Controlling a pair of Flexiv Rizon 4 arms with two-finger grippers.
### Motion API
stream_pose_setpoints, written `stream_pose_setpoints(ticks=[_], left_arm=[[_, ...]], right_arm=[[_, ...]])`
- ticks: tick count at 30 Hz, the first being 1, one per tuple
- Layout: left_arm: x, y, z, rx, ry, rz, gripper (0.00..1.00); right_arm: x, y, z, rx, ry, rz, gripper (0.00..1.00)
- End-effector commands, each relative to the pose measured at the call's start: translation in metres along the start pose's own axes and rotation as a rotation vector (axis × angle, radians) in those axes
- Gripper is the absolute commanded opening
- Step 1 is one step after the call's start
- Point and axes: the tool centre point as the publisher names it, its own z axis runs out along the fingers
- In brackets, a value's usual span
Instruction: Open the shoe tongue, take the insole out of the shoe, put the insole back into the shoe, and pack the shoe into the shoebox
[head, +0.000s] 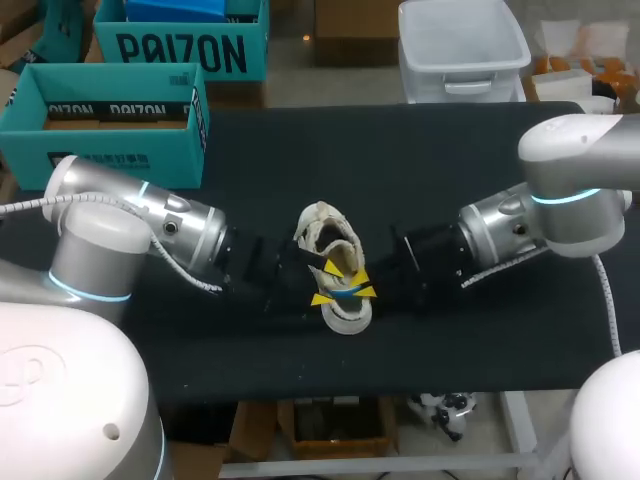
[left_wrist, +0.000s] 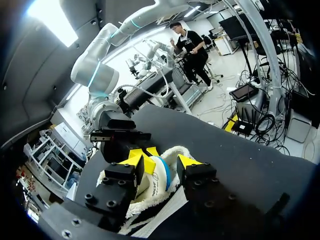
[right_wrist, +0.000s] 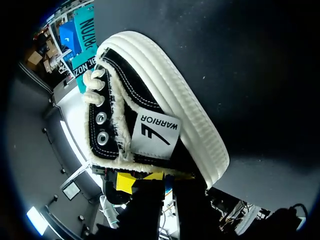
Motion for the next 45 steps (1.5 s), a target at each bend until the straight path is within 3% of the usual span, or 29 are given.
stream_pose_setpoints(ticks=[1, 5, 11, 14, 15, 19, 21, 22, 23, 28, 29, 30, 31, 32, 38, 45], left_arm=[[0.003, -0.01, -0.028, 0.053, 0.023, -0.032, 1.0], [0.001, -0.021, -0.047, 0.059, 0.044, -0.107, 1.0], [-0.006, -0.035, -0.066, -0.023, 0.024, -0.245, 1.0], [-0.012, -0.041, -0.072, -0.075, 0.04, -0.321, 1.0], [-0.014, -0.043, -0.075, -0.103, 0.045, -0.352, 1.0], [-0.019, -0.052, -0.084, -0.184, 0.059, -0.43, 1.0], [-0.019, -0.057, -0.088, -0.211, 0.083, -0.457, 1.0], [-0.019, -0.059, -0.089, -0.231, 0.074, -0.478, 1.0], [-0.019, -0.061, -0.091, -0.239, 0.081, -0.485, 1.0], [-0.017, -0.067, -0.104, -0.323, 0.072, -0.544, 1.0], [-0.016, -0.068, -0.106, -0.337, 0.068, -0.55, 1.0], [-0.016, -0.068, -0.106, -0.337, 0.068, -0.55, 1.0], [-0.015, -0.068, -0.113, -0.368, 0.061, -0.577, 1.0], [-0.014, -0.067, -0.115, -0.386, 0.056, -0.587, 1.0], [-0.009, -0.054, -0.138, -0.472, 0.023, -0.691, 1.0], [-0.002, -0.041, -0.162, -0.517, 0.001, -0.829, 1.0]], right_arm=[[0.003, 0.005, 0.003, -0.012, -0.03, 0.0, 0.0], [0.0, -0.002, 0.001, -0.06, -0.065, -0.01, 0.0], [-0.001, -0.011, -0.002, -0.14, -0.142, -0.047, 0.0], [0.001, -0.014, -0.003, -0.162, -0.18, -0.07, 0.26], [0.001, -0.015, -0.004, -0.169, -0.19, -0.079, 0.42], [0.001, -0.02, -0.009, -0.196, -0.233, -0.107, 0.48], [0.0, -0.021, -0.012, -0.213, -0.258, -0.12, 0.74], [-0.001, -0.022, -0.014, -0.221, -0.273, -0.125, 0.97], [-0.002, -0.023, -0.015, -0.227, -0.283, -0.129, 1.0], [0.009, -0.029, -0.027, -0.297, -0.34, -0.22, 1.0], [0.011, -0.028, -0.027, -0.302, -0.351, -0.245, 0.86], [0.011, -0.028, -0.027, -0.302, -0.351, -0.245, 0.86], [0.018, -0.026, -0.028, -0.309, -0.384, -0.31, 0.23], [0.02, -0.025, -0.027, -0.309, -0.404, -0.324, 0.0], [0.029, -0.023, -0.025, -0.304, -0.49, -0.399, 0.0], [0.022, -0.022, -0.016, -0.336, -0.629, -0.469, 0.0]])
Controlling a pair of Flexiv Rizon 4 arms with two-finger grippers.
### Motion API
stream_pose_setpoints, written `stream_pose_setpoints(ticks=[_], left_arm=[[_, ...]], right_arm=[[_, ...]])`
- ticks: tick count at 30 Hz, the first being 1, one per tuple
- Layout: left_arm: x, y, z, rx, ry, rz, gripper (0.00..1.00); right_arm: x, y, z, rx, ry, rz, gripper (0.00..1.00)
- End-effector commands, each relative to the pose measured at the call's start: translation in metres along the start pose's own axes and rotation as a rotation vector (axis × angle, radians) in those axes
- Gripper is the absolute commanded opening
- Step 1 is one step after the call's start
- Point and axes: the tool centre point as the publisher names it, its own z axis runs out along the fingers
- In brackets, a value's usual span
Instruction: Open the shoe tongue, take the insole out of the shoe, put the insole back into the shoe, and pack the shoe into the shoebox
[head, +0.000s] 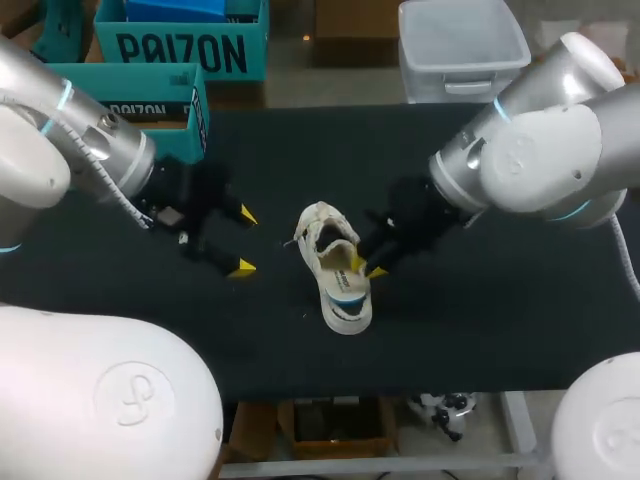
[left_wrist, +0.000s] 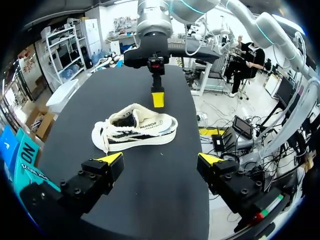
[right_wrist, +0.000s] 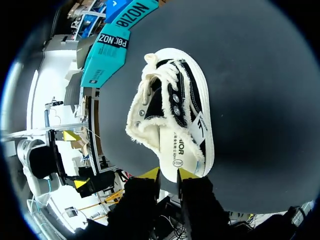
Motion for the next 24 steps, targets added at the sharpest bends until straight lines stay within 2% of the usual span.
stream_pose_setpoints(ticks=[1, 4, 5, 9, 15, 22, 24], left_arm=[[0.001, 0.004, -0.009, -0.011, 0.02, -0.044, 1.0], [-0.002, 0.008, -0.013, -0.033, 0.03, -0.094, 1.0], [-0.001, 0.008, -0.015, -0.091, 0.002, -0.113, 1.0], [-0.001, 0.008, -0.015, -0.091, 0.002, -0.113, 1.0], [-0.001, 0.008, -0.015, -0.091, 0.002, -0.113, 1.0], [-0.001, 0.008, -0.015, -0.091, 0.002, -0.113, 1.0], [0.001, 0.005, -0.013, -0.093, -0.008, -0.206, 1.0]], right_arm=[[0.0, -0.002, 0.014, -0.049, -0.146, -0.028, 0.0], [-0.009, 0.0, 0.026, -0.053, -0.153, -0.046, 0.0], [-0.014, 0.001, 0.032, -0.058, -0.174, -0.054, 0.0], [-0.023, 0.002, 0.044, -0.08, -0.177, -0.09, 0.0], [-0.021, 0.002, 0.051, -0.107, -0.176, -0.129, 0.0], [-0.017, 0.003, 0.063, -0.114, -0.251, -0.162, 0.0], [-0.018, 0.002, 0.07, -0.113, -0.273, -0.167, 0.0]])
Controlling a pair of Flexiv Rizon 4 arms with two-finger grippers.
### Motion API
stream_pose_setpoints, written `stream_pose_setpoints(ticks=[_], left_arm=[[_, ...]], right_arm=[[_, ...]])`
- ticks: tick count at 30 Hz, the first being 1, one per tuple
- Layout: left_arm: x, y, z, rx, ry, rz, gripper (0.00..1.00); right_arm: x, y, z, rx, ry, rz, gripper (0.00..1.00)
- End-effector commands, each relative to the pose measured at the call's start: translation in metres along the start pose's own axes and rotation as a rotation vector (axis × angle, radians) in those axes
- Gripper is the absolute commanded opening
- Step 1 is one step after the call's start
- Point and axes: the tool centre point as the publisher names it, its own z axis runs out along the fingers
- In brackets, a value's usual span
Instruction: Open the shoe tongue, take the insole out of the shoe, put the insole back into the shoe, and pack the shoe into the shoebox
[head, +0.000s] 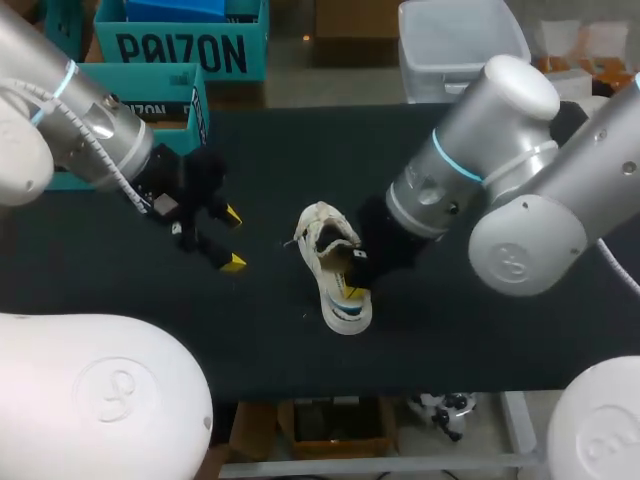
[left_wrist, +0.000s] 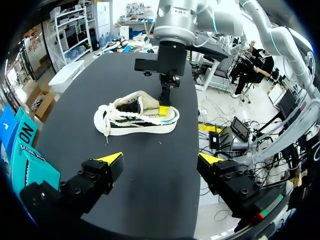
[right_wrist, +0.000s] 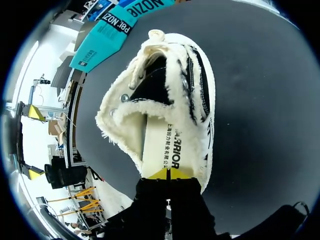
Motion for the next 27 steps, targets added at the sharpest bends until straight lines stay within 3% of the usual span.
stream_pose_setpoints(ticks=[1, 8, 17, 27], left_arm=[[0.004, -0.003, 0.001, 0.005, -0.001, -0.12, 1.0], [0.002, -0.001, 0.003, 0.0, -0.015, -0.233, 1.0], [0.001, 0.003, 0.003, -0.001, -0.037, -0.273, 1.0], [-0.001, 0.005, 0.002, -0.017, -0.064, -0.304, 1.0]], right_arm=[[0.005, -0.002, 0.017, -0.058, -0.104, -0.002, 0.0], [0.009, -0.005, 0.02, -0.087, -0.245, -0.007, 0.0], [0.015, -0.006, -0.006, -0.168, -0.244, 0.012, 0.0], [0.016, -0.011, -0.011, -0.197, -0.226, 0.025, 0.0]])
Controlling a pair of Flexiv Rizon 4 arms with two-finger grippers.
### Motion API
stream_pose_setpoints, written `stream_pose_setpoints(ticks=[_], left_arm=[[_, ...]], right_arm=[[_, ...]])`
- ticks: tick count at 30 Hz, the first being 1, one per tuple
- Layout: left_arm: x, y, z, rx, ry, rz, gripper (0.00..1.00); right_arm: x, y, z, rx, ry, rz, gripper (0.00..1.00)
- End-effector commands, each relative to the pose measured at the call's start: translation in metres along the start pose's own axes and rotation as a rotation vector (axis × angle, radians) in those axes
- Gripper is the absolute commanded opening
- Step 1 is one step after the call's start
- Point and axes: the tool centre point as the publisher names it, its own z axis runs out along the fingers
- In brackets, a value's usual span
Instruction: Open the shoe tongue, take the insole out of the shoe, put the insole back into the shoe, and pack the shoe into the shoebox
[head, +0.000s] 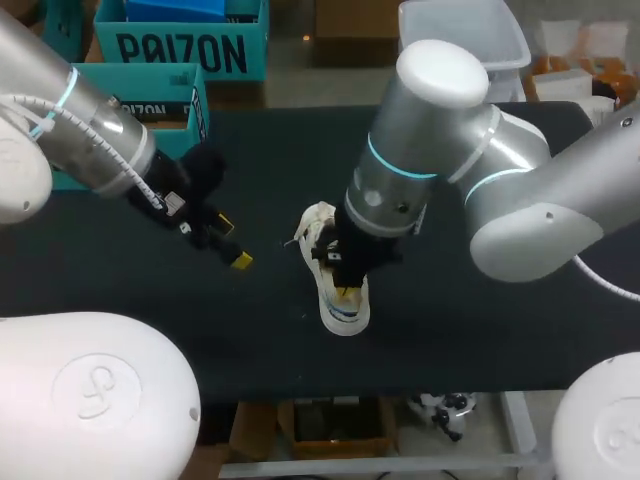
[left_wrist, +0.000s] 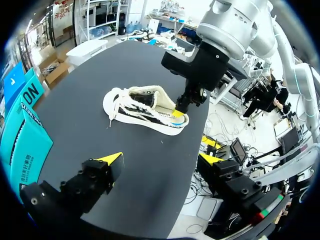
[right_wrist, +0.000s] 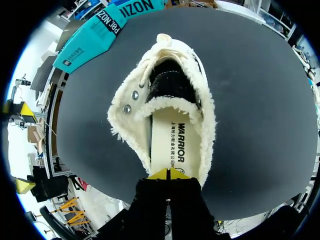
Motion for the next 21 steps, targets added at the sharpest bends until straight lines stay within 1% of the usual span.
stream_pose_setpoints(ticks=[1, 7, 16, 21], left_arm=[[-0.001, 0.0, -0.002, -0.004, -0.017, -0.025, 1.0], [-0.013, 0.003, -0.005, -0.003, -0.032, -0.122, 1.0], [-0.019, 0.006, -0.005, -0.004, -0.026, -0.144, 1.0], [-0.024, 0.008, -0.003, -0.007, -0.023, -0.161, 1.0]], right_arm=[[0.001, -0.007, 0.0, -0.153, 0.008, -0.005, 0.0], [0.006, -0.007, 0.013, -0.133, 0.034, -0.033, 0.0], [0.003, -0.008, 0.032, -0.102, 0.041, -0.022, 0.0], [0.004, -0.008, 0.043, -0.076, 0.01, -0.021, 0.0]])
